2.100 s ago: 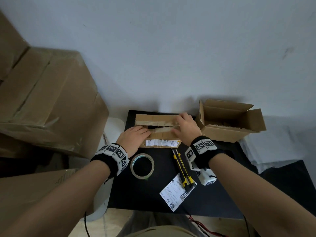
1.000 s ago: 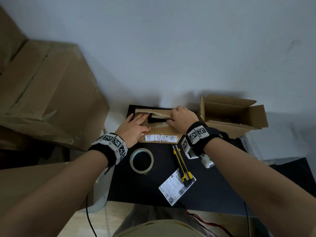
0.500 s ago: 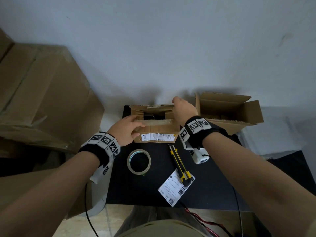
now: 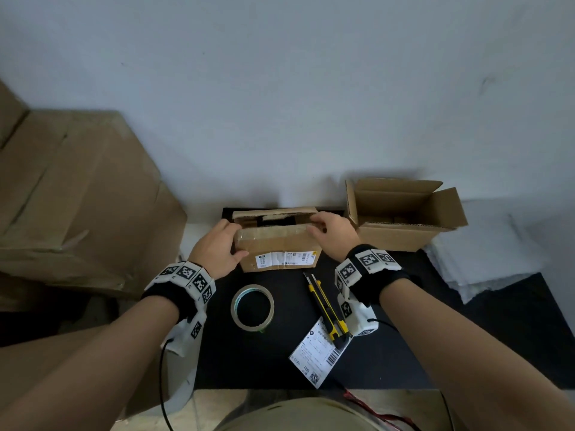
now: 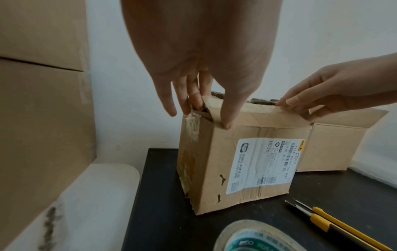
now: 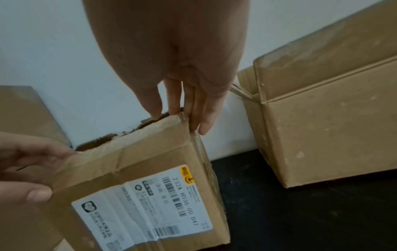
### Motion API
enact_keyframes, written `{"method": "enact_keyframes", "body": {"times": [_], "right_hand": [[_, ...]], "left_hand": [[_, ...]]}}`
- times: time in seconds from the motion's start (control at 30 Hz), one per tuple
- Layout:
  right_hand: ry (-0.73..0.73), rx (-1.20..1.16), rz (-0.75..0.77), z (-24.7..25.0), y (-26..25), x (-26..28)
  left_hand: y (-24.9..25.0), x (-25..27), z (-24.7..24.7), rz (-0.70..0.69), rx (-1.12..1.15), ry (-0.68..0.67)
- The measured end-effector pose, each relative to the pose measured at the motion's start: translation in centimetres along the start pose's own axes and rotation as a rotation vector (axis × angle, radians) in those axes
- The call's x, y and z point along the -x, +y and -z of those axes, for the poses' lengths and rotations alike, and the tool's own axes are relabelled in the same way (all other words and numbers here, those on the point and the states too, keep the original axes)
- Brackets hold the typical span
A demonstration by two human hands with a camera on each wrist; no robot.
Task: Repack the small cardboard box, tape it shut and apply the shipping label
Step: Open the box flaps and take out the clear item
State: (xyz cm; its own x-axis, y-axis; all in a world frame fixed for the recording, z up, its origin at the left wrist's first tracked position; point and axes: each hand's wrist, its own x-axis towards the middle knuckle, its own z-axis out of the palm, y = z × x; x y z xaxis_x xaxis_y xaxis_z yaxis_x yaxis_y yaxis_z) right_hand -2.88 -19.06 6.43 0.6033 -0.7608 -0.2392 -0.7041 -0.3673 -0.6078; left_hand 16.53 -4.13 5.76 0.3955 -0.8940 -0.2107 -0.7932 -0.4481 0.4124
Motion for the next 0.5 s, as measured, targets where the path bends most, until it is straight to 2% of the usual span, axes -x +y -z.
{"method": "enact_keyframes", "body": {"times": [0.17, 0.27, 0.4, 0.5], "right_hand": [[-0.014, -0.091, -0.012, 0.4, 0.4, 0.6], [-0.060, -0.125, -0.009, 0.7, 0.6, 0.7], [-0.167, -0.164, 0.036, 1.2, 1.2, 0.7], [-0.256, -0.188, 0.023, 1.8, 1.0, 0.8]], "left_hand": [[0.6, 0.6, 0.0, 0.003, 0.011, 0.041], [0.8, 0.7, 0.1, -0.015, 0.020, 0.017], [0.4, 1.1, 0.2, -0.032, 0.230, -0.077], [0.9, 1.4, 0.3, 0.028, 0.297, -0.066]]}}
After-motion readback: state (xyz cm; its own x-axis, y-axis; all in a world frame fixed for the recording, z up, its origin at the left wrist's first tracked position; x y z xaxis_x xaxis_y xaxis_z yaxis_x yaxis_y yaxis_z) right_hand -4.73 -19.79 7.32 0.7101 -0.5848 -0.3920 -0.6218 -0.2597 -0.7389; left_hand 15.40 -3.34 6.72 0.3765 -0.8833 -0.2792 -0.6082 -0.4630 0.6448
